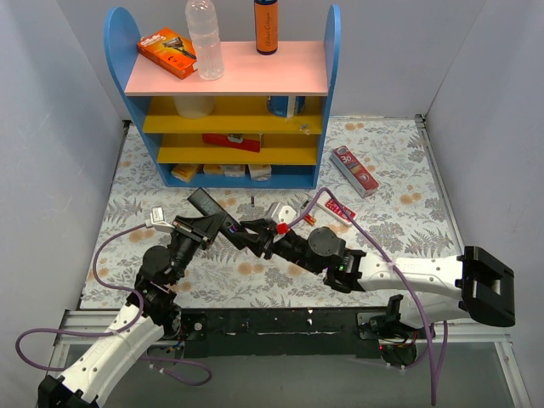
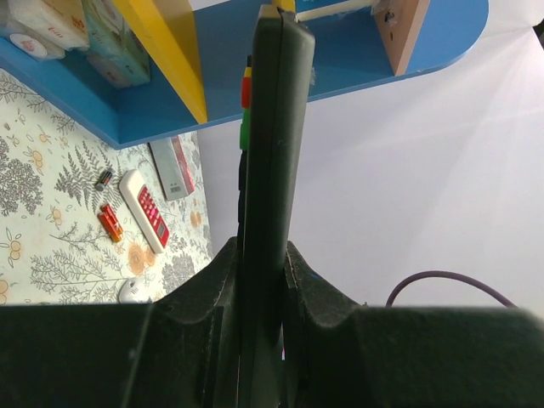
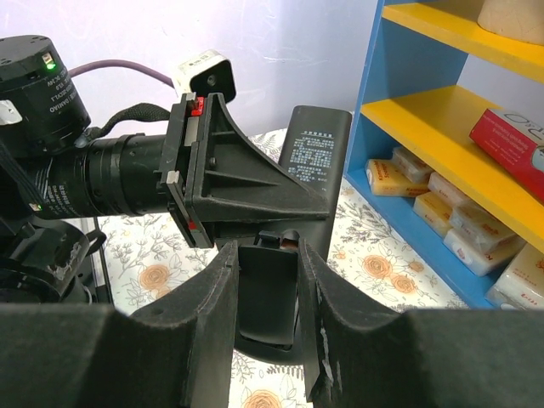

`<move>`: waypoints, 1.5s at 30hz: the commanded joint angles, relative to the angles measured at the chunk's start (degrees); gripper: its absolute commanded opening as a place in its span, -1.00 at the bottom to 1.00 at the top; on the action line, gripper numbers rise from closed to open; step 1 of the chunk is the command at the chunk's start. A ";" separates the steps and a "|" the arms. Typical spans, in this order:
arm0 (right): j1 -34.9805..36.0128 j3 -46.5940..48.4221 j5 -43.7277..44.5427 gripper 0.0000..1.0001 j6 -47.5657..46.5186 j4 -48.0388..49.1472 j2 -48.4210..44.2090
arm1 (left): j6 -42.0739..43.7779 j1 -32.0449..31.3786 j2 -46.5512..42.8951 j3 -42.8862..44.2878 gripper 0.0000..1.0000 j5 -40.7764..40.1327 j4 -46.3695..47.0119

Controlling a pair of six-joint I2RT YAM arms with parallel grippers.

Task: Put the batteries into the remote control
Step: Load the battery cover into the remote control.

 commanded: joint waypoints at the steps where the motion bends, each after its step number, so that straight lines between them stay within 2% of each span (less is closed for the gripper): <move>1: 0.34 0.23 -0.27 -0.71 0.66 0.55 -2.11 | -1.34 0.14 -0.15 2.89 -1.00 -1.55 0.07; 45: 0.16 -1.18 0.69 -0.72 0.31 4.33 -0.79 | -6.44 0.05 0.12 2.10 -1.00 1.44 3.59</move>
